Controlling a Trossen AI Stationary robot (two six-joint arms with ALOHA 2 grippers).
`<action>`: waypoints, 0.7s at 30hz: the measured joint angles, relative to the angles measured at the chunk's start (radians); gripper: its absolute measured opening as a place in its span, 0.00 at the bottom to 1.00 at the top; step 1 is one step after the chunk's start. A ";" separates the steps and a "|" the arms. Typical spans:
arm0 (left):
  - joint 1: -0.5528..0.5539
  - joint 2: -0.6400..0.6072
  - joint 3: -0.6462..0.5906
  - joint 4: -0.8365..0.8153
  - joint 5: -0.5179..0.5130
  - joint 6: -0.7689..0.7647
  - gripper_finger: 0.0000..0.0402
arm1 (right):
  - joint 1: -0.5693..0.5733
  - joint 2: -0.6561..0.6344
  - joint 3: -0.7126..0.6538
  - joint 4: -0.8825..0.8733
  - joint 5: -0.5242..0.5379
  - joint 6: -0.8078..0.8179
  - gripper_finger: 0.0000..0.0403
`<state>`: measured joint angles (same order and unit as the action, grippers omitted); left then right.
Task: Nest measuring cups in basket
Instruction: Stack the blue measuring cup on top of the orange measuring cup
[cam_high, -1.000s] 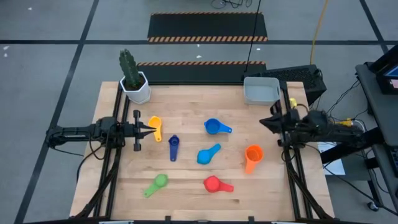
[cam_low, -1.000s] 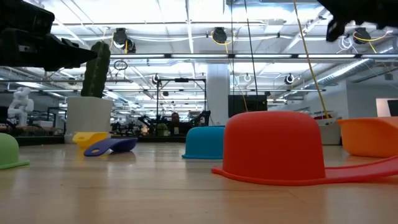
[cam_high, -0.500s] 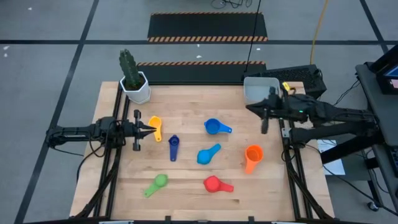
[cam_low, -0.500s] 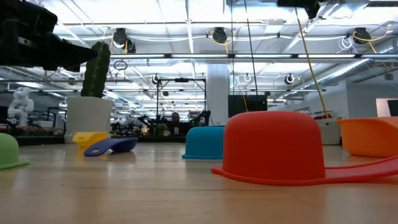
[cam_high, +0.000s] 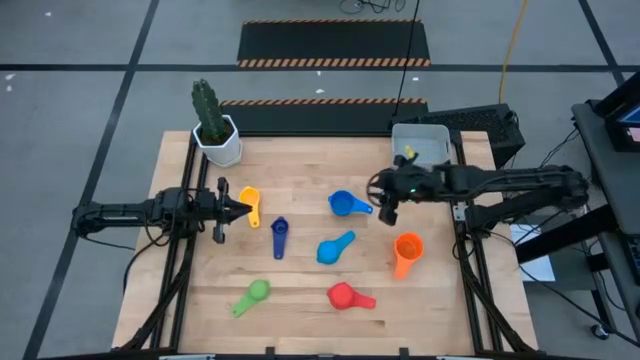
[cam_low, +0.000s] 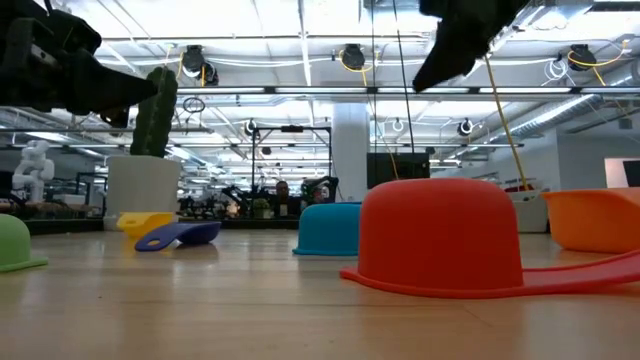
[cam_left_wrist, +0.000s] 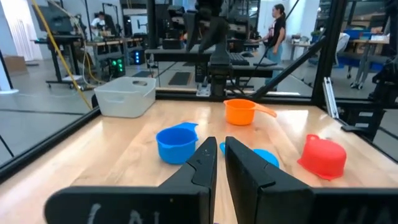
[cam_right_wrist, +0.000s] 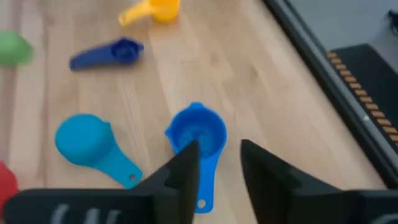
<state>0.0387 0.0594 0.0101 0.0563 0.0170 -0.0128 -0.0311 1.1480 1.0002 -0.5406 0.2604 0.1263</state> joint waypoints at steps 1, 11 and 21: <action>0.000 0.006 0.000 0.001 0.000 0.000 0.09 | 0.000 0.020 0.000 0.003 0.000 -0.004 0.35; 0.000 0.046 0.000 0.001 0.000 -0.015 0.09 | -0.001 0.156 -0.038 0.078 -0.002 -0.052 0.68; 0.000 0.066 0.000 0.012 -0.012 -0.015 0.09 | -0.028 0.174 -0.203 0.313 -0.061 -0.017 0.86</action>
<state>0.0383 0.1249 0.0104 0.0687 0.0046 -0.0280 -0.0592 1.3225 0.7969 -0.2279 0.1991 0.1097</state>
